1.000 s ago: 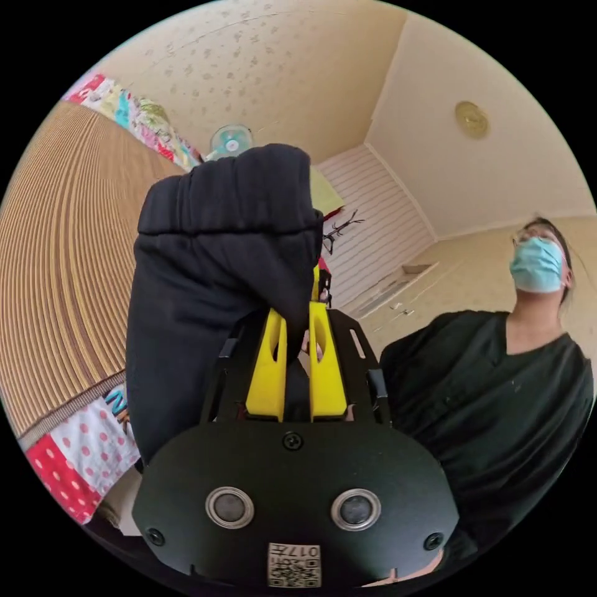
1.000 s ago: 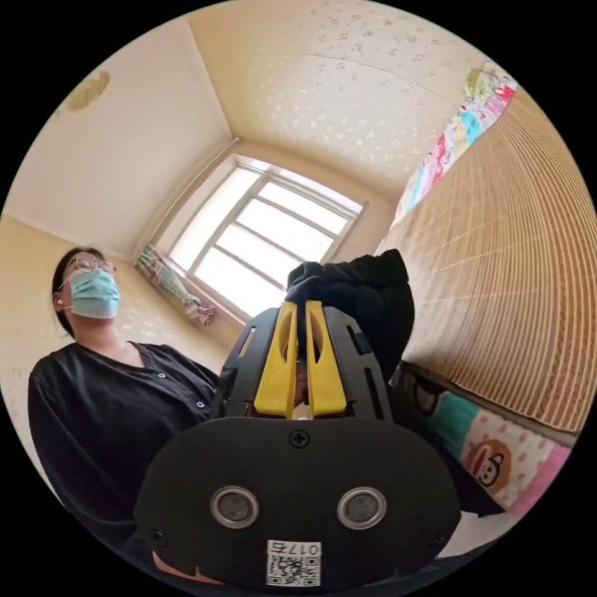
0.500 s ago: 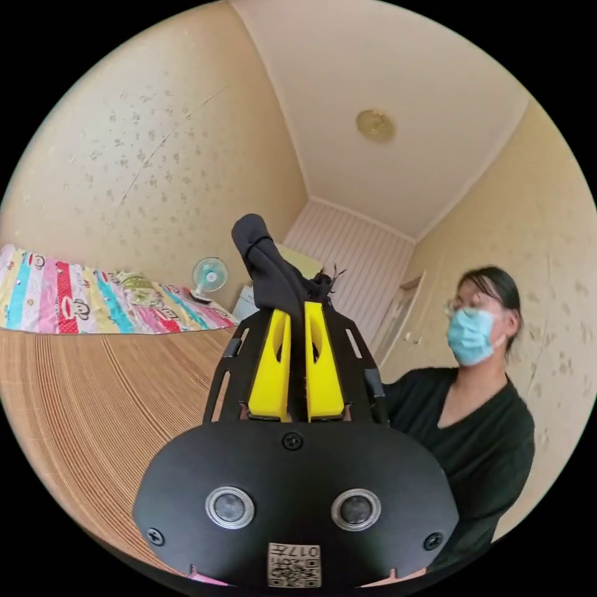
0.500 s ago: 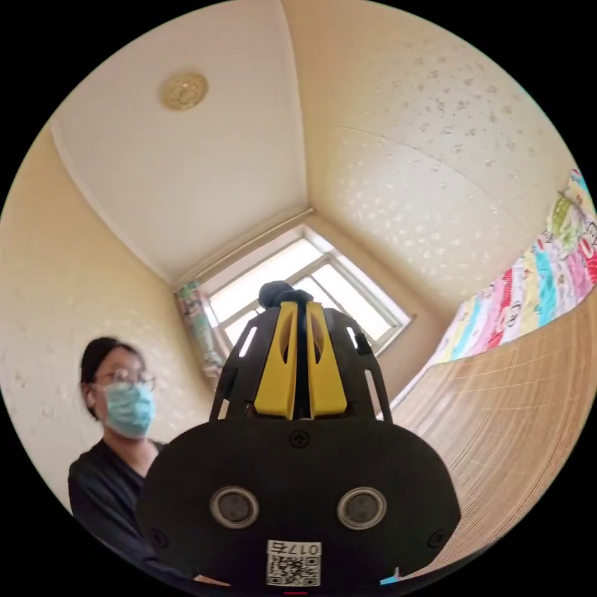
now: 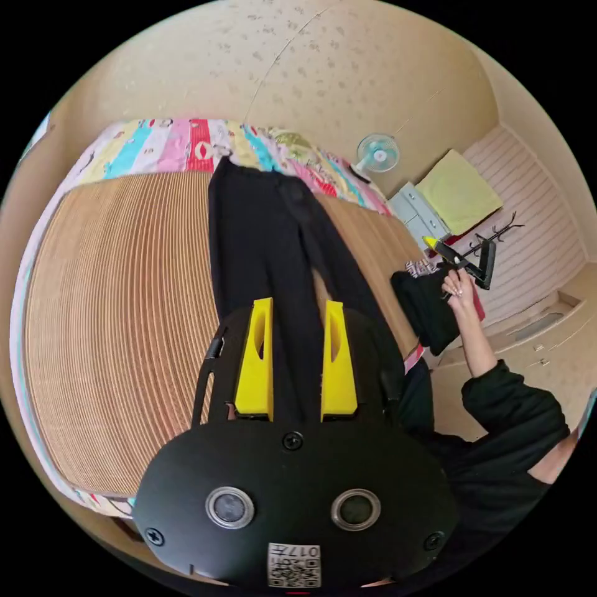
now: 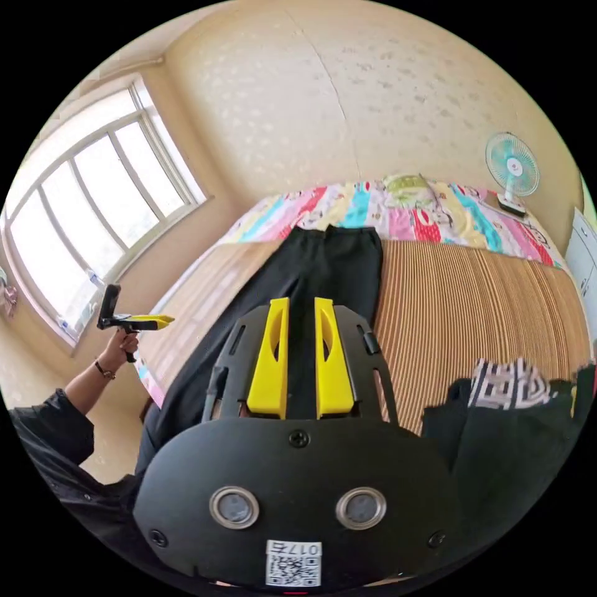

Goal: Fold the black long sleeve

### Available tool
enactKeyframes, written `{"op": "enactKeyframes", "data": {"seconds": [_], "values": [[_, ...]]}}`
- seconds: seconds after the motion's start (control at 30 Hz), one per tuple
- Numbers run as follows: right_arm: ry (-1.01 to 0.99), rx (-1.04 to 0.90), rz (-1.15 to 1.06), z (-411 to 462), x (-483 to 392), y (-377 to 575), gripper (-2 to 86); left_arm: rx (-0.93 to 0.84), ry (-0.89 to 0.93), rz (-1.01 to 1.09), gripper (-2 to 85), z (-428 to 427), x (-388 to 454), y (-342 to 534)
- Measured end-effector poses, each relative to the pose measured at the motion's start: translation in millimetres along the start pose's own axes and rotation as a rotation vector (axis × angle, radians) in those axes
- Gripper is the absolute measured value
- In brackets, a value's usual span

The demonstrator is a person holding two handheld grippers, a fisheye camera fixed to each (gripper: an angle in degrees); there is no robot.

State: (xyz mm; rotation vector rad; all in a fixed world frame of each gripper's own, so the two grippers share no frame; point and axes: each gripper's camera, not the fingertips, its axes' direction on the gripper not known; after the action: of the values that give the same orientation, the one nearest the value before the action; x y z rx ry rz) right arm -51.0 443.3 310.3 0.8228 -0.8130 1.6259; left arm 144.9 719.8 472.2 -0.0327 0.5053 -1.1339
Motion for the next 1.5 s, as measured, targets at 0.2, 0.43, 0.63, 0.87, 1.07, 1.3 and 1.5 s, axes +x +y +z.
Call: {"op": "enactKeyframes", "data": {"seconds": [0.2,0.43,0.63,0.87,1.07,1.3,1.5], "values": [[0.058,-0.209,0.193,45.3,14.1,187.9,9.9,0.166,-0.042,-0.163,11.8,27.6,-3.3,143.0],[-0.062,-0.193,0.385,11.0,19.3,277.1,11.6,0.309,0.008,-0.488,13.4,-10.5,-59.2,235.9],[-0.186,-0.259,0.4,37.7,20.9,274.5,9.3,0.107,0.179,-0.435,10.2,13.2,-55.5,210.1],[-0.213,-0.261,0.415,31.2,34.1,268.0,6.9,0.041,0.265,0.066,3.9,-14.5,40.0,186.9],[-0.19,-0.258,0.437,26.2,31.7,278.3,5.9,0.066,0.395,0.028,5.6,-7.4,9.2,217.3],[0.036,-0.207,0.289,8.7,-6.3,263.4,7.8,0.13,0.091,-0.321,11.6,4.3,-38.8,240.6],[-0.063,-0.285,0.388,29.1,23.6,281.3,8.3,0.001,0.001,-0.328,8.9,36.1,-34.0,227.5]]}}
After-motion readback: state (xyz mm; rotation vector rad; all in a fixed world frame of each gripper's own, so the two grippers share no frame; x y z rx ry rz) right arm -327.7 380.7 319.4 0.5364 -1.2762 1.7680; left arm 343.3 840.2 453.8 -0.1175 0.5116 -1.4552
